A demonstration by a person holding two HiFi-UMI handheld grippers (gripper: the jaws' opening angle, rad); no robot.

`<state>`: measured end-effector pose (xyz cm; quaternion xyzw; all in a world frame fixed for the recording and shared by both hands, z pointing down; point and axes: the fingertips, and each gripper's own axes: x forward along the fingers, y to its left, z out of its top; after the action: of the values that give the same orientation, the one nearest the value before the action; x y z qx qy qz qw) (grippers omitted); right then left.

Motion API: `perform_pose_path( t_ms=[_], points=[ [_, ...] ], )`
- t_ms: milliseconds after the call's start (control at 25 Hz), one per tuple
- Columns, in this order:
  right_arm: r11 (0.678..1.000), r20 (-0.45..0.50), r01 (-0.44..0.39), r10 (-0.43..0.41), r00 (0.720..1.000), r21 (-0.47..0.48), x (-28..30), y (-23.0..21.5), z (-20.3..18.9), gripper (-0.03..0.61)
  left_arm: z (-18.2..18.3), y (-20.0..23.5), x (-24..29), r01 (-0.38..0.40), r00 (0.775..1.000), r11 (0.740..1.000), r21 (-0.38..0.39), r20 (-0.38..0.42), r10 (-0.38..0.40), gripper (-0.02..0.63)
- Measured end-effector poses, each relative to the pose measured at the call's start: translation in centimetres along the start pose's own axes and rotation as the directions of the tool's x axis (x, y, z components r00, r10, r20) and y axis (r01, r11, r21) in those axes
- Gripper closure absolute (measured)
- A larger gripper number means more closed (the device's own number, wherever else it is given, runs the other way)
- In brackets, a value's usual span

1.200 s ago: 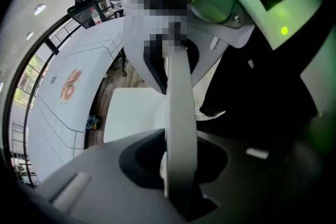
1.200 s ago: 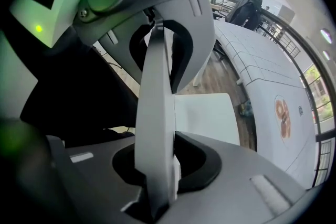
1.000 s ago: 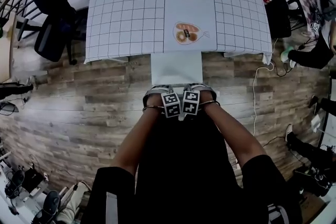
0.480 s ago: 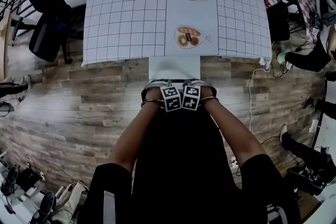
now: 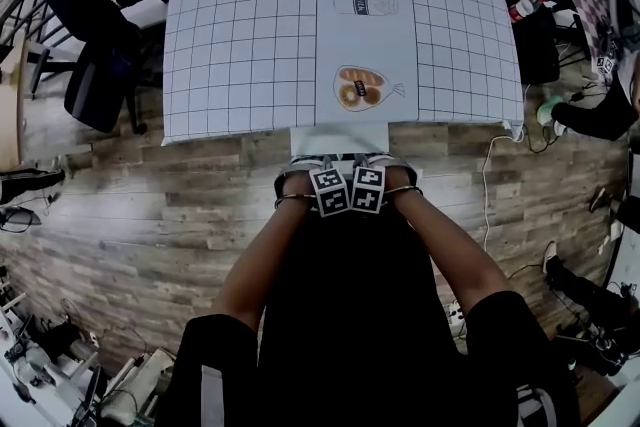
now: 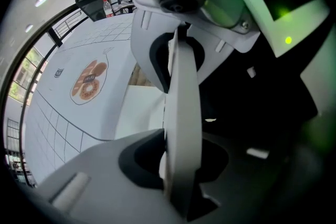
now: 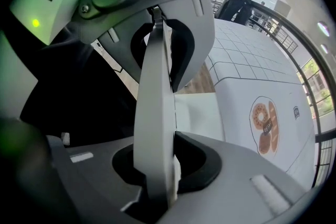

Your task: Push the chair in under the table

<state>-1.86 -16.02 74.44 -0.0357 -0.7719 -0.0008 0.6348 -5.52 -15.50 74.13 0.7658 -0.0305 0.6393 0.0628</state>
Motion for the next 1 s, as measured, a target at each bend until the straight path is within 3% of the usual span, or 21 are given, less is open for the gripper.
perform_pose_path(
  t_ms=[1000],
  points=[
    [1.0, 0.012, 0.0, 0.0, 1.0, -0.027, -0.4, -7.9, -0.4, 0.499, 1.1, 7.9, -0.2, -0.013, 1.0, 1.0, 0.003, -0.012, 0.013, 0.509]
  ],
)
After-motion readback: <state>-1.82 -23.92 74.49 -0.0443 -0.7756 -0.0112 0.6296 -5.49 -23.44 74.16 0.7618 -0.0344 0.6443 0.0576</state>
